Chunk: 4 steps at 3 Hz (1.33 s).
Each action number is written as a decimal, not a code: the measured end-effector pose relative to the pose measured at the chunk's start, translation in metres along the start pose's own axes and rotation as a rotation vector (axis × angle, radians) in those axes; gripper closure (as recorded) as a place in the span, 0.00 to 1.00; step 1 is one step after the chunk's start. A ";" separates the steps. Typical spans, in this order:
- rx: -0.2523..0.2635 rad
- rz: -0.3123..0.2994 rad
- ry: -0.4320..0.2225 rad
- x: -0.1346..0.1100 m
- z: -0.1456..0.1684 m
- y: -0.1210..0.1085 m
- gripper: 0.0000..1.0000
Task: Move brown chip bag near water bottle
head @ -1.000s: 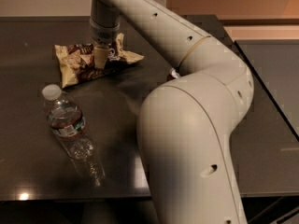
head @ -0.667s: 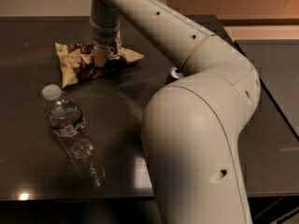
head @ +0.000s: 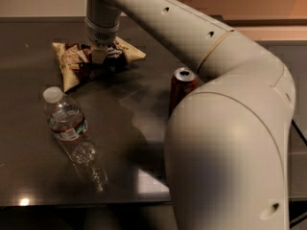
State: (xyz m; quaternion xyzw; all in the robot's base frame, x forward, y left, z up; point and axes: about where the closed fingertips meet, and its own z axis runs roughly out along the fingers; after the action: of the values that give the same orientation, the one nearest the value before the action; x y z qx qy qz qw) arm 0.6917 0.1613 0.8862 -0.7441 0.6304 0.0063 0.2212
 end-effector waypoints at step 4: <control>-0.047 -0.019 -0.057 -0.041 -0.041 0.081 1.00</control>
Offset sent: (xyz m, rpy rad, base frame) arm -0.0805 0.0073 0.0339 0.0310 -0.0008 0.0383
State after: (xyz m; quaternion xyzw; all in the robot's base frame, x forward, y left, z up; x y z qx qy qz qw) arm 0.5962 0.1770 0.9092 -0.7545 0.6164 0.0402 0.2218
